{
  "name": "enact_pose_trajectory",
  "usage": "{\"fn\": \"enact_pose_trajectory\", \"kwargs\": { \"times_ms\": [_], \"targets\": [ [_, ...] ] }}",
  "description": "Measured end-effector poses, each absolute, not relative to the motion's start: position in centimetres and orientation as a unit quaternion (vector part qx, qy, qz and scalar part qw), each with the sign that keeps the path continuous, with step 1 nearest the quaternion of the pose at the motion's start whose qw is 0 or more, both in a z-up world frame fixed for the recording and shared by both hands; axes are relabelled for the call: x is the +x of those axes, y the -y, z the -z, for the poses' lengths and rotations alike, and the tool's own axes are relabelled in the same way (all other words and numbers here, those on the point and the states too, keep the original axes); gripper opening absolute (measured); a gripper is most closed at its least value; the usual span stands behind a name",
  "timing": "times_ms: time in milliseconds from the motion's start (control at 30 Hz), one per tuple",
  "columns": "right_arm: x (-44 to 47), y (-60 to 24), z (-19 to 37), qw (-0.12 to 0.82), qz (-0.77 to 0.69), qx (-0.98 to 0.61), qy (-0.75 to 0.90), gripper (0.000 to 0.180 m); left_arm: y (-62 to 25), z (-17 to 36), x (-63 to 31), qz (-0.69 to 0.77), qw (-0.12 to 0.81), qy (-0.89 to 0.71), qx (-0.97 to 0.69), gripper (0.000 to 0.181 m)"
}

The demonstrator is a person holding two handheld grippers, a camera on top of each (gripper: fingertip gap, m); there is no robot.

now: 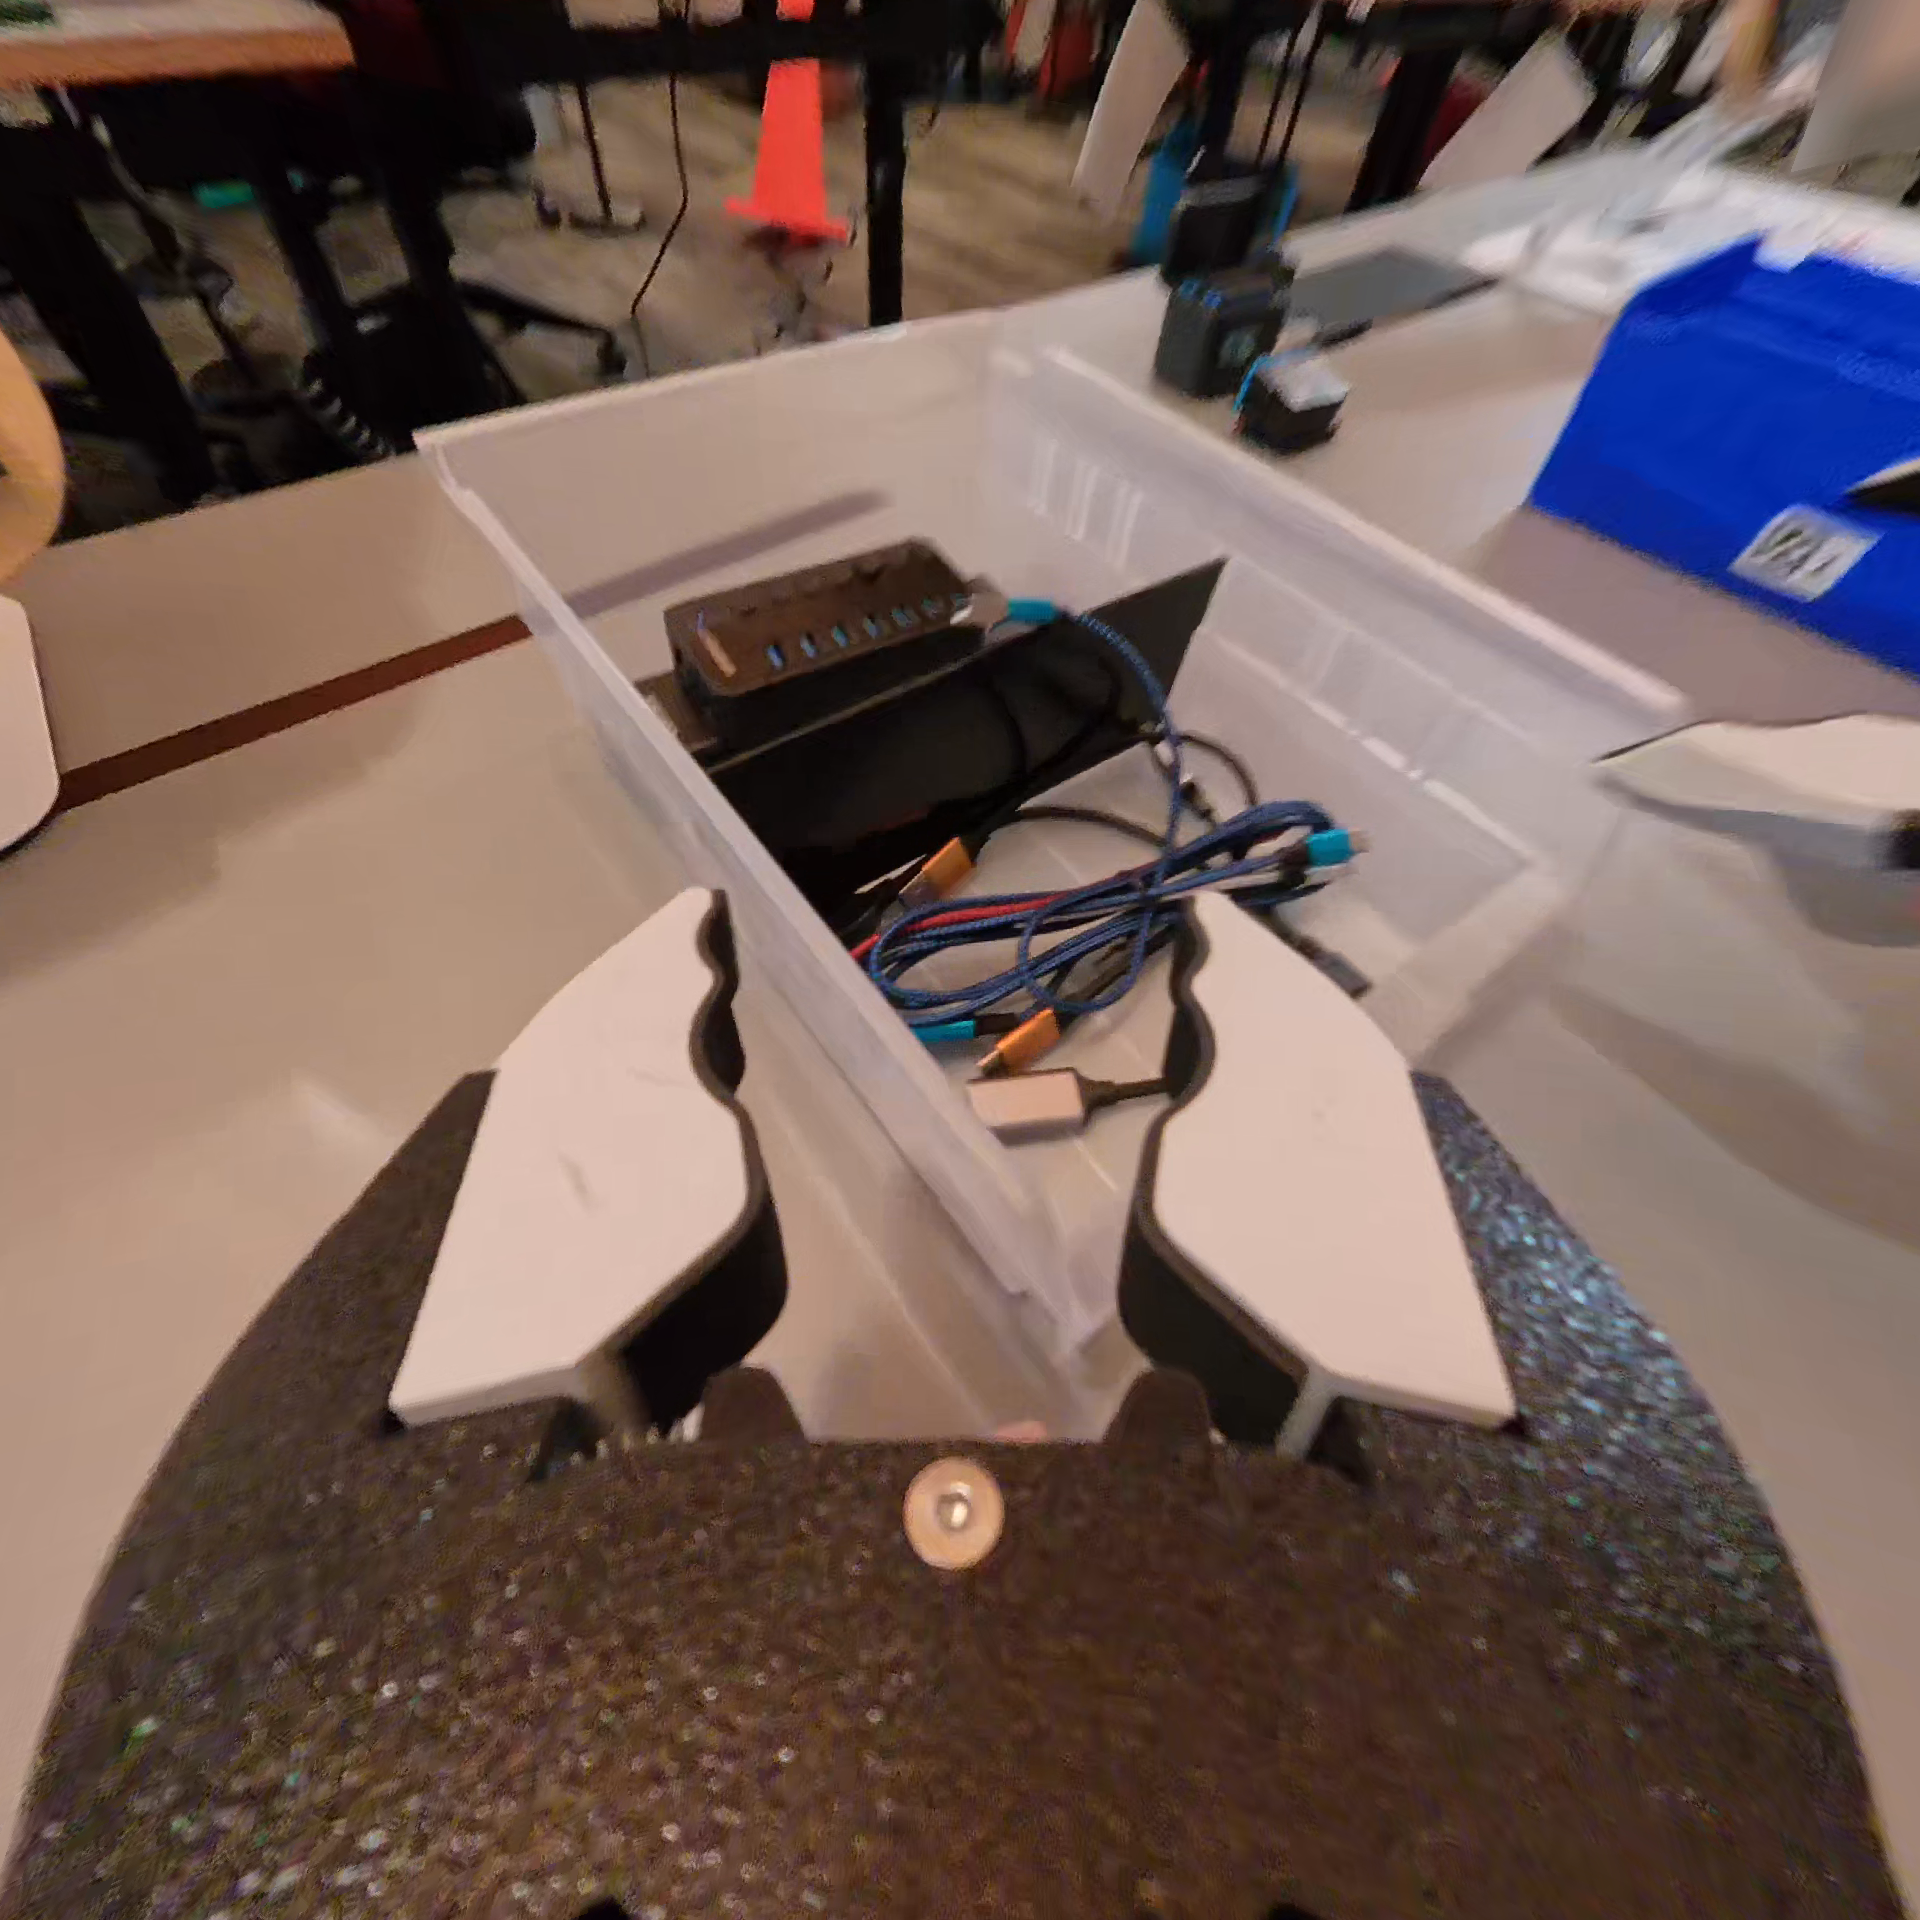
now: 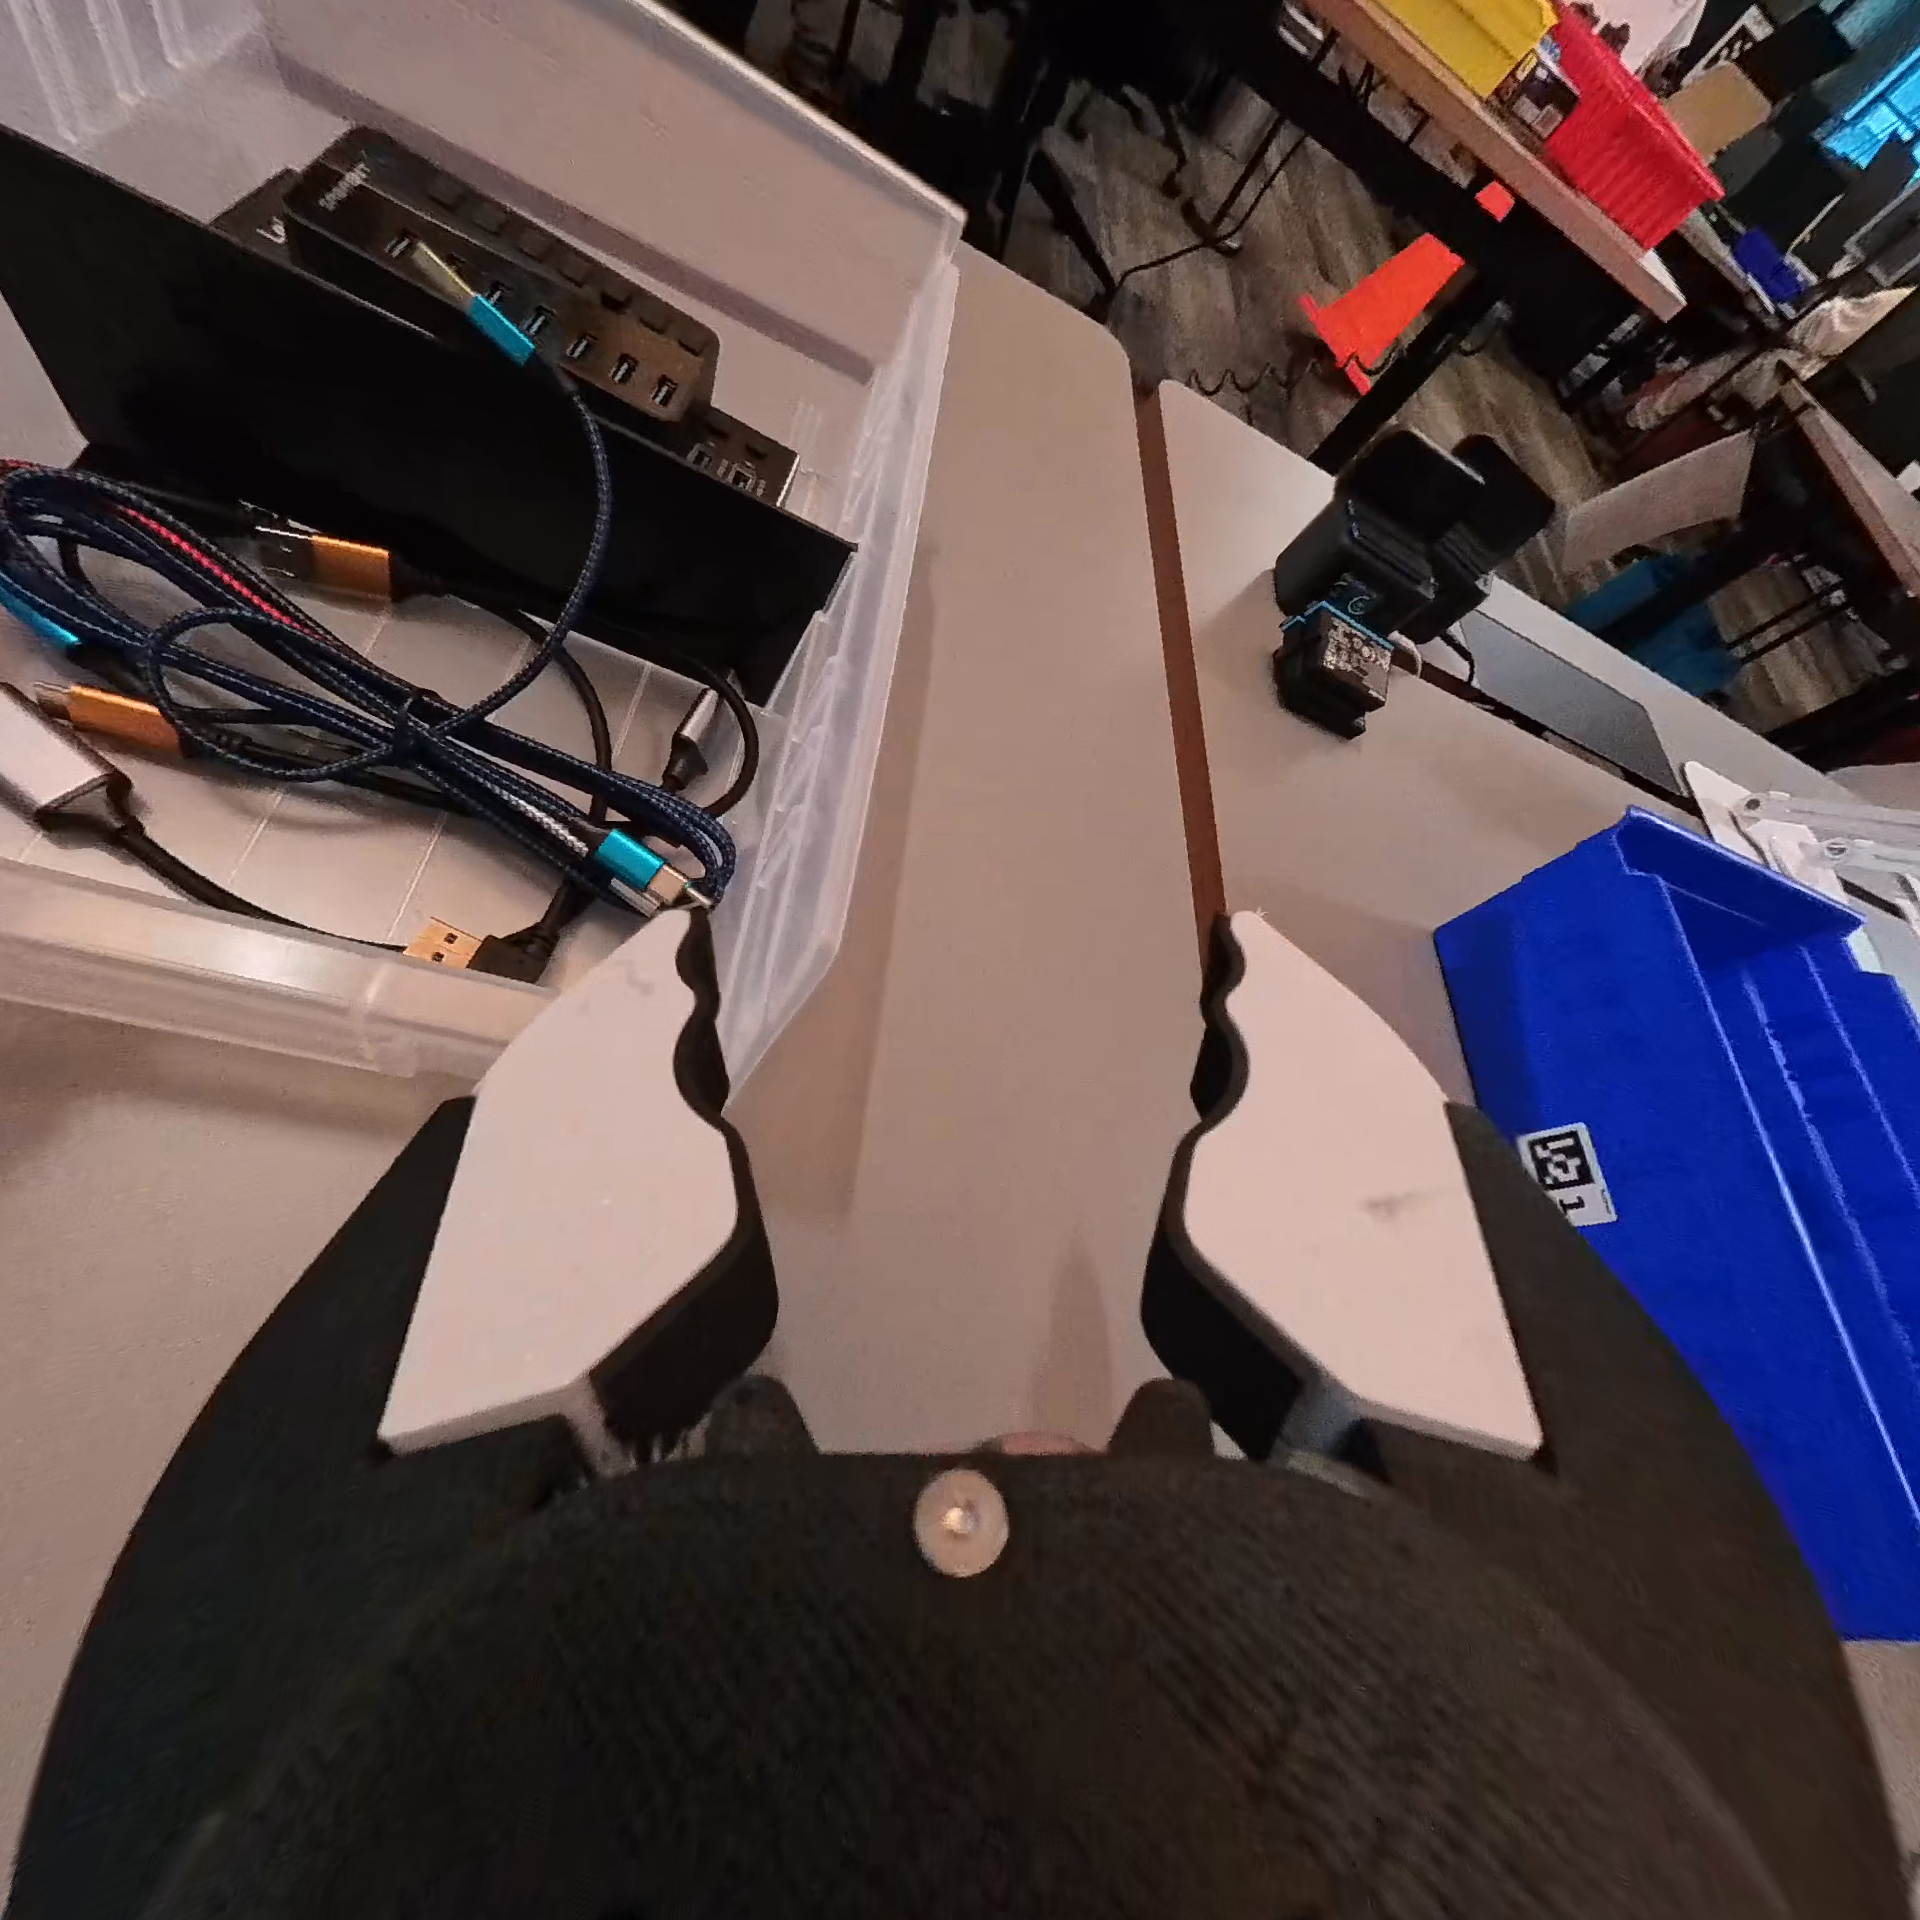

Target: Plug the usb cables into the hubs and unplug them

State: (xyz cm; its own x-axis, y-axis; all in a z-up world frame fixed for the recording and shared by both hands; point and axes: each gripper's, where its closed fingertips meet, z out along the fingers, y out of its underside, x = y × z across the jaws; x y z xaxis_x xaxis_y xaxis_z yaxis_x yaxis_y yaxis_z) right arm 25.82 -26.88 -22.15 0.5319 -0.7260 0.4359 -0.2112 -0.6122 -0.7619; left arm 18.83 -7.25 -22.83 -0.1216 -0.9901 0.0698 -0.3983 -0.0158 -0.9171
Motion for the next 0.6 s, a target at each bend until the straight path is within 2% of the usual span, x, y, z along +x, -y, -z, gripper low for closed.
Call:
{"fn": "enact_pose_trajectory", "kwargs": {
  "times_ms": [100,267,400,500,600],
  "targets": [
    [25.9,27.2,21.8,0.344,0.381,-0.806,-0.294,0.09,6.9,25.2,20.3,0.373,0.334,-0.644,-0.579,0.07],
    [25.6,26.8,21.4,0.378,0.357,-0.805,-0.286,0.09,4.2,26.8,21.1,0.28,0.389,-0.671,-0.566,0.045],
    [24.9,26.4,20.4,0.402,0.347,-0.801,-0.276,0.09,0.3,26.5,19.7,0.284,0.381,-0.641,-0.602,0.01],
    [23.7,25.1,19.0,0.434,0.334,-0.797,-0.254,0.091,-1.6,26.5,16.6,0.309,0.354,-0.663,-0.583,0.006],
    [21.5,22.3,16.8,0.506,0.287,-0.779,-0.234,0.094,-3.0,26.5,11.6,0.317,0.347,-0.678,-0.566,0.006]
  ]
}}
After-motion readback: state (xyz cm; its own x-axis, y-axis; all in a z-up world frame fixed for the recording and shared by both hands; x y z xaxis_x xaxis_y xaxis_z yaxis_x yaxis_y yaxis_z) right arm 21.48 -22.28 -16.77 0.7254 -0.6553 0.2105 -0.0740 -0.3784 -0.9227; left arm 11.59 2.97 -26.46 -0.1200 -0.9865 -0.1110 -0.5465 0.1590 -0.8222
